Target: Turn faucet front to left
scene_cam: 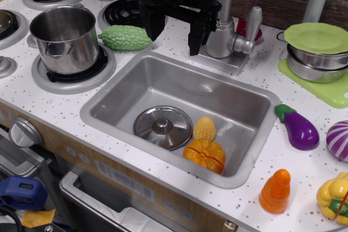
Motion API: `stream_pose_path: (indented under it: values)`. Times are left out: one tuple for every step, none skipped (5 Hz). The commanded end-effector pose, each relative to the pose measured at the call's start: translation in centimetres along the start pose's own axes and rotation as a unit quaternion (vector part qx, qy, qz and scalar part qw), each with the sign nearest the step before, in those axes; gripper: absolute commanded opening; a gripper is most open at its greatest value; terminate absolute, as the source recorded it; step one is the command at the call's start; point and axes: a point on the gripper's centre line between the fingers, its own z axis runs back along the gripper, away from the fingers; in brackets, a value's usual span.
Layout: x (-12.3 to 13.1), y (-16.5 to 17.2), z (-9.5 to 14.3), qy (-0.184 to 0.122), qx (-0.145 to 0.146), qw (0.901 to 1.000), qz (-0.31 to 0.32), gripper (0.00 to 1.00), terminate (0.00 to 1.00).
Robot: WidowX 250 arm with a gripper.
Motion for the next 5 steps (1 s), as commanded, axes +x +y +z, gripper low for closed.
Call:
stream_pose_path:
  values:
    - [0.0, 0.0, 0.0, 0.0, 0.0, 1.0, 0.0, 1.0, 0.0]
    - [0.9, 0.1, 0.4, -0.047, 0.012, 0.9988, -0.005, 1.0, 0.0]
    - [2.1, -0.1, 1.1, -0.078, 0.029, 0.9966, 0.004, 1.0, 0.0]
    - [3.2, -0.3, 1.6, -0.106, 0.046, 0.9933, 0.01, 1.0, 0.0]
    - [4.6, 0.1, 1.3, -0.141, 0.067, 0.9876, 0.013, 1.0, 0.0]
